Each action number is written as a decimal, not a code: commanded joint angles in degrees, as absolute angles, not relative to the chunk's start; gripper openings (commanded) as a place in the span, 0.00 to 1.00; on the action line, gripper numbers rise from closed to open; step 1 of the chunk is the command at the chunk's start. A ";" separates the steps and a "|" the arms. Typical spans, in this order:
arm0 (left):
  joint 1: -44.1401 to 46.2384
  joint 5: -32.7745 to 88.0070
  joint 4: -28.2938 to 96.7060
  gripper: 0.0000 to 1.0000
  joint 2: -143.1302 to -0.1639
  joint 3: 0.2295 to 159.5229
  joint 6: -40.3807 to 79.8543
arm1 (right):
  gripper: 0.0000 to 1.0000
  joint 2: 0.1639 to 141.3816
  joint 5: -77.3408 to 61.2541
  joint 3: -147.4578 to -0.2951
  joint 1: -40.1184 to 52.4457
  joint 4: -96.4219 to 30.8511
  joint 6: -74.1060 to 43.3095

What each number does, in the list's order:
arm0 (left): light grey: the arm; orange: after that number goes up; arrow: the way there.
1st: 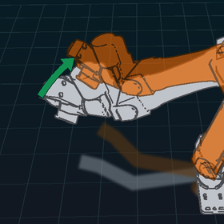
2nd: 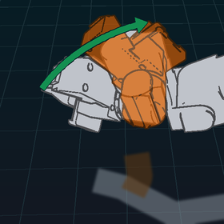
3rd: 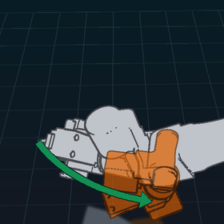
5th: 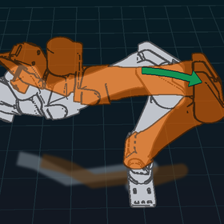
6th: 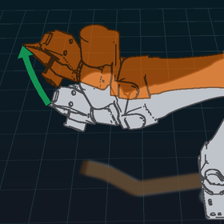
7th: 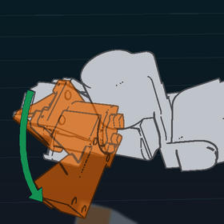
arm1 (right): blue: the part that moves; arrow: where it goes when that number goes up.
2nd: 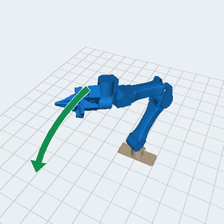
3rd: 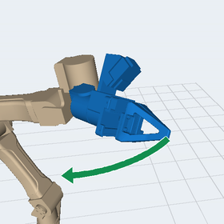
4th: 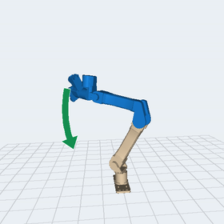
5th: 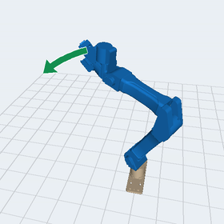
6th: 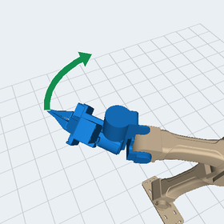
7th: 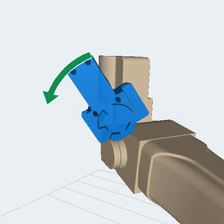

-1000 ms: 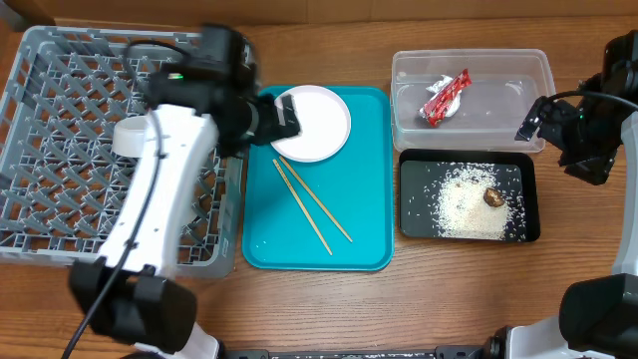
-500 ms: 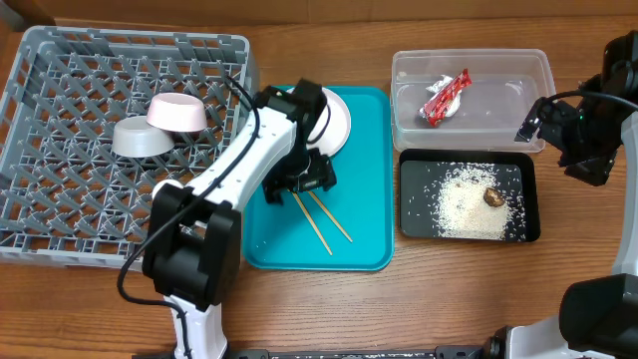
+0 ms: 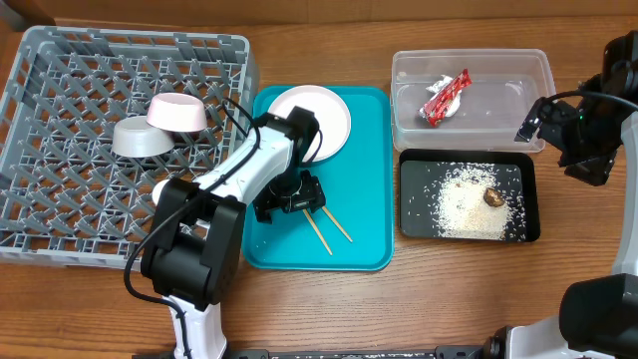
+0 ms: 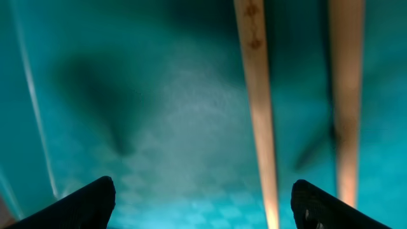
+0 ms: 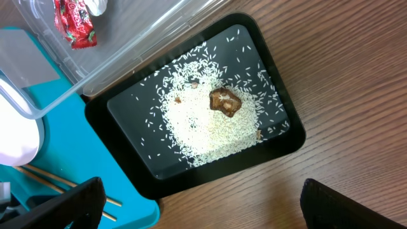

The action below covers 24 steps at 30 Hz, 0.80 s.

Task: Sort waste into correct bins and load items into the dishwasher
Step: 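Reach the left gripper to the chopsticks on the teal tray and grasp one, then carry the chopstick with the left gripper into the dish rack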

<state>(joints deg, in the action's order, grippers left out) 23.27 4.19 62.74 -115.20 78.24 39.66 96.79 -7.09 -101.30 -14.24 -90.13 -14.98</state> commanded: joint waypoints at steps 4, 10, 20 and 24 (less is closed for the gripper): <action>23.27 2.76 59.53 0.75 -114.98 75.35 33.17 | 1.00 95.79 -7.16 -101.32 -14.44 -90.13 -14.92; 23.27 2.76 59.27 0.34 -114.98 75.02 33.19 | 1.00 95.79 -7.16 -101.32 -14.44 -90.11 -14.94; 23.05 2.76 59.29 0.04 -114.96 75.11 33.21 | 1.00 95.79 -7.16 -101.32 -14.44 -90.15 -14.92; 22.02 2.74 59.94 0.04 -114.15 76.29 33.17 | 1.00 95.79 -7.16 -101.32 -14.44 -90.21 -14.92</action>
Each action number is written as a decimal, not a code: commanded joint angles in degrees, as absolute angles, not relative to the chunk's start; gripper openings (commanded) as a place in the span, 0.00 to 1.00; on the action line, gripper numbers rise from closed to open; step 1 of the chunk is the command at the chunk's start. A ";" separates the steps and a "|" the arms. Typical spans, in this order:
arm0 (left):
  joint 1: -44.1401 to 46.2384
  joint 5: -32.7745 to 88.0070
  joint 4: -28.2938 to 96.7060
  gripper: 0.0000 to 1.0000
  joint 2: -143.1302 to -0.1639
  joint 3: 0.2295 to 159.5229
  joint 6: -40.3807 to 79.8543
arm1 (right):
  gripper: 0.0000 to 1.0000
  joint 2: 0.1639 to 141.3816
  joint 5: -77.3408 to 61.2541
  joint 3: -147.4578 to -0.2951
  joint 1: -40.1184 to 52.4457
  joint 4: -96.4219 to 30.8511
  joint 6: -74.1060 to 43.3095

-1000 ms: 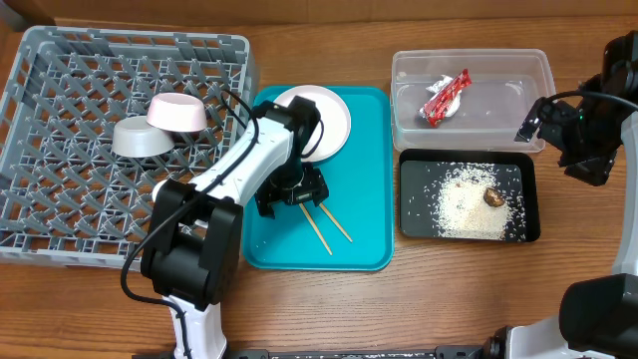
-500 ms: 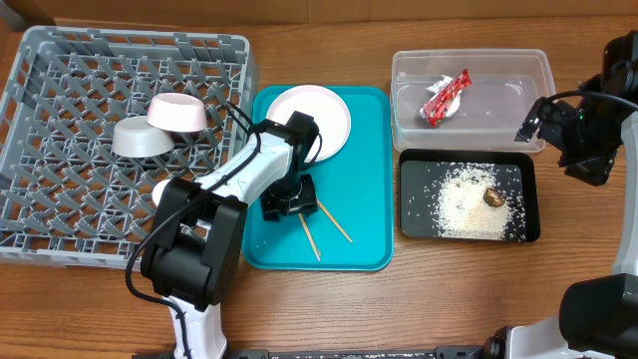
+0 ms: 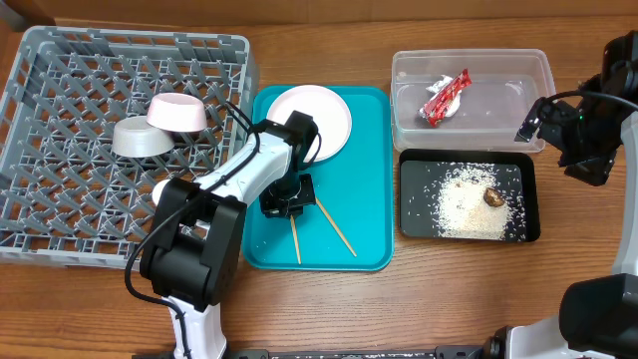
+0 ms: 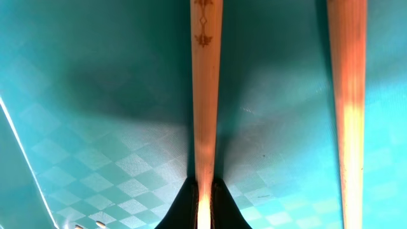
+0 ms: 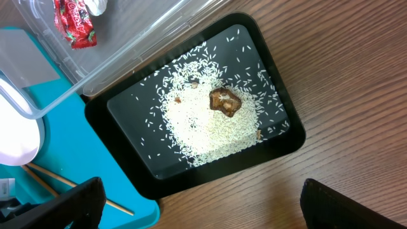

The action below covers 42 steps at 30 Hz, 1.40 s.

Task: Sort waste into correct bins and load items into the dishwasher
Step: 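Carry the chopstick with the left gripper into the dish rack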

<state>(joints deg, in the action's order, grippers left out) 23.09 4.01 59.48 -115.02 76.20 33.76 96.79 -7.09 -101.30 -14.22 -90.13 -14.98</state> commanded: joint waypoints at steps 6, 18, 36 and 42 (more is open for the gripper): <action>19.00 1.98 60.95 0.04 -107.00 79.48 29.32 | 1.00 95.79 -7.16 -101.32 -14.44 -90.32 -14.92; 6.24 -1.83 63.55 0.04 -97.34 86.85 4.27 | 1.00 95.79 -7.18 -101.32 -14.44 -90.28 -14.92; 3.33 -4.86 60.62 0.20 -106.41 86.78 1.69 | 1.00 95.79 -7.18 -101.32 -14.44 -90.19 -14.92; 3.66 -0.54 65.01 0.45 -105.10 91.50 1.93 | 1.00 95.79 -7.18 -101.32 -14.44 -90.15 -14.92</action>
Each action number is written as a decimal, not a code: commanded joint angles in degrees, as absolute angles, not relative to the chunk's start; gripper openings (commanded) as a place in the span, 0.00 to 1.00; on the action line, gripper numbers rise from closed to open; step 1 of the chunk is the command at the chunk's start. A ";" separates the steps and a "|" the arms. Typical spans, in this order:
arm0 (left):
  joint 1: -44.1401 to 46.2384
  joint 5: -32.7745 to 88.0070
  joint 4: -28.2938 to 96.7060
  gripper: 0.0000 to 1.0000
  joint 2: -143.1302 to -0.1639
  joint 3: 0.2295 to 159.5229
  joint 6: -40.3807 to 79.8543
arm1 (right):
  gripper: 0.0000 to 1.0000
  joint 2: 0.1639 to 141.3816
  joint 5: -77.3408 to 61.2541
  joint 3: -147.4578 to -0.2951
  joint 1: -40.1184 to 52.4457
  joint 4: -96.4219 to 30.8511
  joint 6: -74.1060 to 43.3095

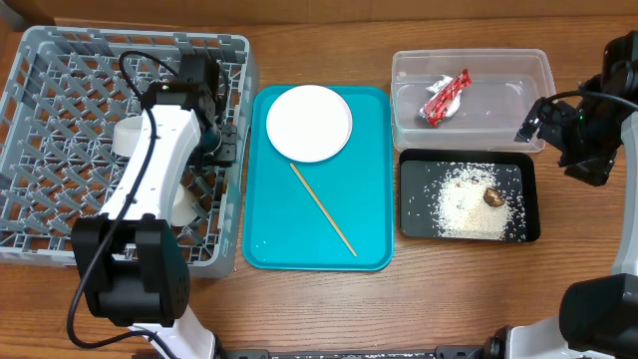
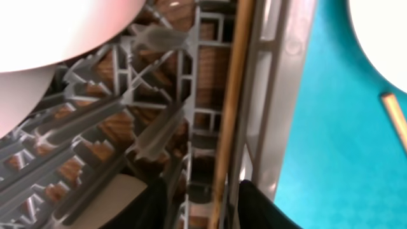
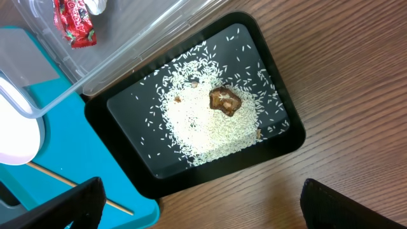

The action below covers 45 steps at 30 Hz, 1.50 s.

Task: Sort waste into correct bins and load items into the dishwasher
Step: 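Carry the chopstick with the left gripper into the dish rack, then return the left gripper to the tray and grasp the second chopstick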

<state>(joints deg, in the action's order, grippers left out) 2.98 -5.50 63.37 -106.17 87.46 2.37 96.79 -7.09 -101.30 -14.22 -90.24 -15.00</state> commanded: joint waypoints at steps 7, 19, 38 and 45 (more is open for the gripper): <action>7.42 16.71 68.29 0.61 -104.53 95.74 10.44 | 1.00 95.79 -7.18 -101.32 -14.44 -90.13 -14.94; 24.84 10.31 54.08 0.61 -104.75 82.02 37.15 | 1.00 95.79 -7.18 -101.32 -14.44 -90.13 -14.94; 30.94 -0.58 43.86 0.59 -105.34 69.19 45.50 | 1.00 95.79 -7.18 -101.32 -14.44 -90.15 -14.94; 30.96 -0.43 43.88 0.60 -108.47 69.12 45.47 | 1.00 95.79 -7.18 -101.32 -14.44 -90.13 -14.94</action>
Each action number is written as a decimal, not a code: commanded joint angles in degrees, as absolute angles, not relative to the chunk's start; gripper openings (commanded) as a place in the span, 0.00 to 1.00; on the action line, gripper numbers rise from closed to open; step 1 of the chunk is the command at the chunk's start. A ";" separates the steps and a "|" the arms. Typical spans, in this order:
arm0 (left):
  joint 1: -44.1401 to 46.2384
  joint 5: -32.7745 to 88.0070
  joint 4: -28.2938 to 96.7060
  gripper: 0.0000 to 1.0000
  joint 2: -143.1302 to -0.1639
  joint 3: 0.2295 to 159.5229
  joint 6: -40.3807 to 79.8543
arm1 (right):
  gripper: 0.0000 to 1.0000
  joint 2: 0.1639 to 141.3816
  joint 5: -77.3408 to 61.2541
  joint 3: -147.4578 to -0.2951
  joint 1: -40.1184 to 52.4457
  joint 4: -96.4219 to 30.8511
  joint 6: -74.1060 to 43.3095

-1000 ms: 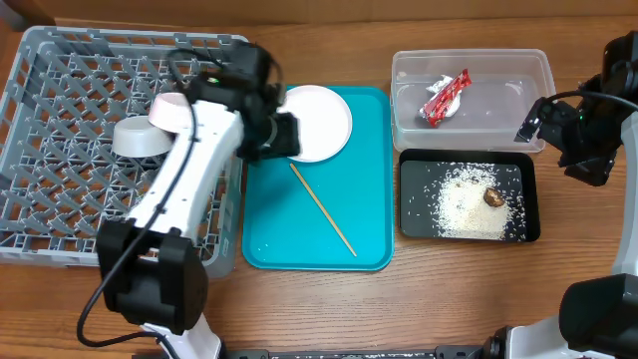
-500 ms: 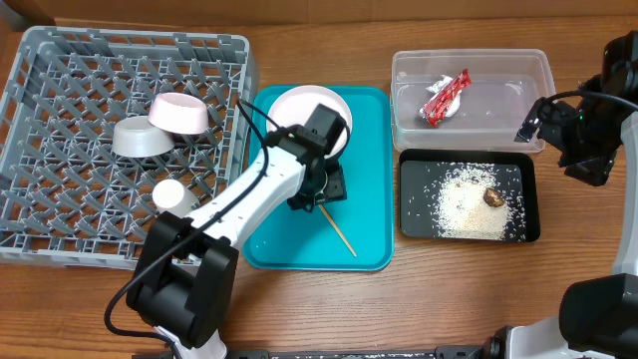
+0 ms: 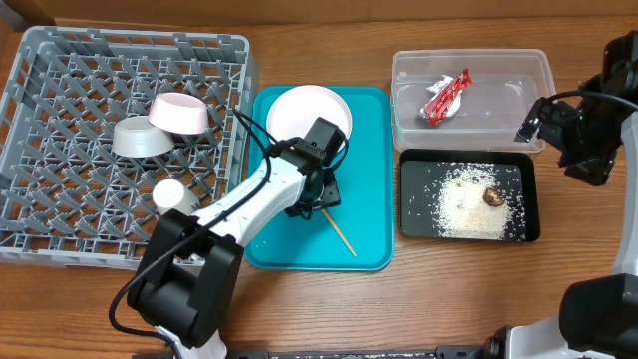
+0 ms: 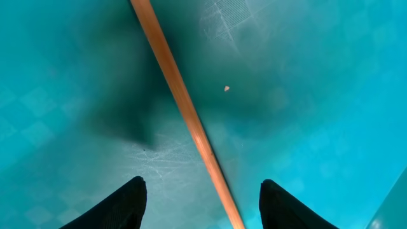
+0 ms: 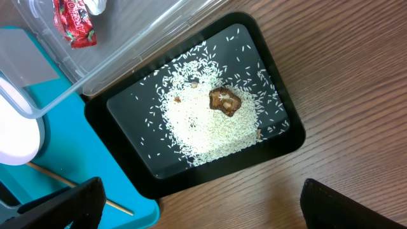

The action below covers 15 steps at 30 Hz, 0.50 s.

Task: Sort waste into correct bins and load items into the dishwasher
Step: 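Return the left gripper to the tray and grasp the second chopstick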

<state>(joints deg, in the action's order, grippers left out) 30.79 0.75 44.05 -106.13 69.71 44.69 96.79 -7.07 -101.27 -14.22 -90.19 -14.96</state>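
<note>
One wooden chopstick [image 3: 341,237] lies slantwise on the teal tray [image 3: 364,199]. My left gripper [image 3: 312,194] is low over it and open. In the left wrist view the chopstick [image 4: 184,108] runs between the two dark fingertips [image 4: 127,200], with nothing pinched. A white plate [image 3: 299,112] sits at the tray's far end. The grey dish rack [image 3: 60,100] on the left holds a pink bowl [image 3: 179,113], a white bowl [image 3: 135,138] and a white cup [image 3: 167,192]. My right gripper [image 5: 203,207] hangs open and empty at the far right.
A clear bin [image 3: 469,55] at the back right holds a red wrapper [image 3: 446,97]. In front of it a black tray [image 3: 409,199] carries spilled rice [image 3: 464,204] and a brown scrap [image 3: 493,196]. Bare wood [image 5: 331,127] lies under the right gripper.
My left gripper was at the rack's right edge, shut on a chopstick. It is now back over the teal tray, open, straddling the remaining chopstick. The right arm has not moved.
My left gripper stood open over two chopsticks on the tray, then was shut on one of them. Then it held that chopstick at the rack's right edge, with one left on the tray. Now it is open over that last one.
</note>
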 commanded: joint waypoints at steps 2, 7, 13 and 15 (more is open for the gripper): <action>30.96 -0.51 43.88 0.59 -109.21 69.12 45.47 | 1.00 95.79 -7.18 -101.32 -14.44 -90.13 -14.94; 30.94 -0.58 44.29 0.50 -110.80 69.12 45.45 | 1.00 95.79 -7.18 -101.32 -14.44 -90.13 -14.94; 30.79 -0.56 44.45 0.11 -110.89 69.14 45.45 | 1.00 95.79 -7.18 -101.32 -14.44 -90.15 -14.94; 30.52 -0.43 44.69 0.04 -110.89 69.17 45.45 | 1.00 95.79 -7.18 -101.32 -14.44 -90.15 -14.94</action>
<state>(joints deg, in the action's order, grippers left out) 30.76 0.08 44.25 -109.86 69.69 45.15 96.79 -7.09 -101.27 -14.22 -90.19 -14.98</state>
